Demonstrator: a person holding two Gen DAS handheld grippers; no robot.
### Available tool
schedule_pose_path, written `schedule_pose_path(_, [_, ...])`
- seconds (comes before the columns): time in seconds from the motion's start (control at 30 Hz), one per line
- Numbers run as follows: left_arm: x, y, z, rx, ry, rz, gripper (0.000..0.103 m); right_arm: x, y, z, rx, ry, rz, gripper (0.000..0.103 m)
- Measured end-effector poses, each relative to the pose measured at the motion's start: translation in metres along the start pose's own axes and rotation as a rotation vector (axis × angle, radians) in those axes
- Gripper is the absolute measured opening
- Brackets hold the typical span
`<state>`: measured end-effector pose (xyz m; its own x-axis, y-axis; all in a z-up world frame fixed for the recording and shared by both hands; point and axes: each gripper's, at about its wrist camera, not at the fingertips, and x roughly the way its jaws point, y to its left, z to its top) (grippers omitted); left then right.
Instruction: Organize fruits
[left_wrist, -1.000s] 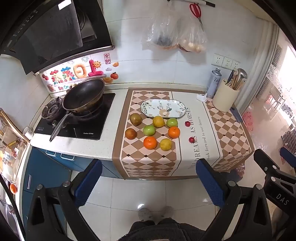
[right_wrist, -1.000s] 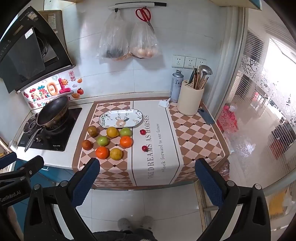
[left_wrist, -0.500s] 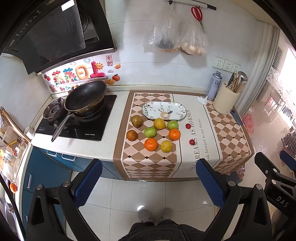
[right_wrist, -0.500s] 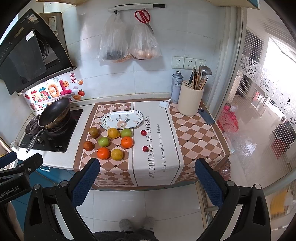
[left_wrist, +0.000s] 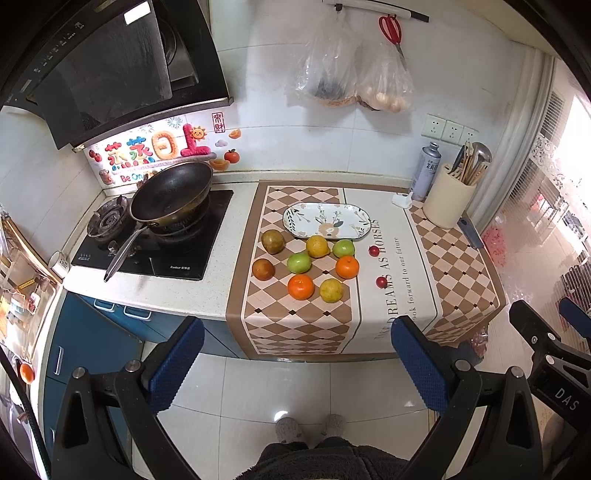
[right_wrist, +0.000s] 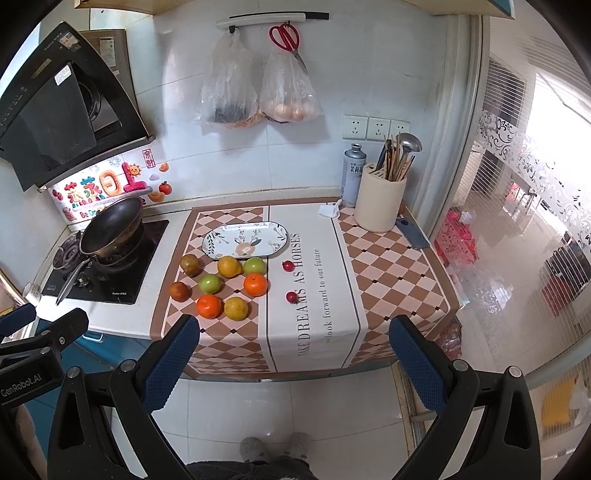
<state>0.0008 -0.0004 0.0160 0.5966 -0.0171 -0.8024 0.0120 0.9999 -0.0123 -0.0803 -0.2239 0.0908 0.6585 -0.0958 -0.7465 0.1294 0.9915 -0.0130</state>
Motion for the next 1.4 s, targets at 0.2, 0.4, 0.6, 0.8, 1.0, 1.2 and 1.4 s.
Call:
schedule_pose_path(0.2, [0.001, 0.000, -0.001, 0.000, -0.003, 0.000, 0.103, -0.004, 0.000, -0.005, -0.002, -0.008, 0.007, 0.103])
schedule_pose_path(0.4, [-0.005, 0.000, -0.002, 0.001, -0.007, 0.002, 0.103, -0.007, -0.001, -0.005, -0.002, -0.014, 0.010, 0.103])
schedule_pose_path(0.6, [-0.006, 0.001, -0.001, -0.002, -0.005, 0.001, 0.103, -0.008, 0.000, -0.006, -0.002, -0.016, 0.013, 0.103])
schedule_pose_path(0.8, [-0.011, 0.004, -0.003, -0.006, -0.007, 0.002, 0.103, -0.010, 0.005, -0.009, -0.005, -0.014, 0.023, 0.103])
schedule_pose_path(1.0, [-0.016, 0.005, -0.006, -0.007, -0.009, 0.003, 0.103, -0.011, 0.005, -0.012, -0.005, -0.013, 0.029, 0.103])
schedule_pose_path(1.2, [-0.017, 0.006, -0.005, -0.006, -0.011, 0.002, 0.103, -0.011, 0.005, -0.012, -0.006, -0.014, 0.029, 0.103])
schedule_pose_path(1.4, [-0.021, 0.010, -0.008, -0.011, -0.016, 0.005, 0.103, -0.012, 0.004, -0.013, -0.005, -0.021, 0.040, 0.103])
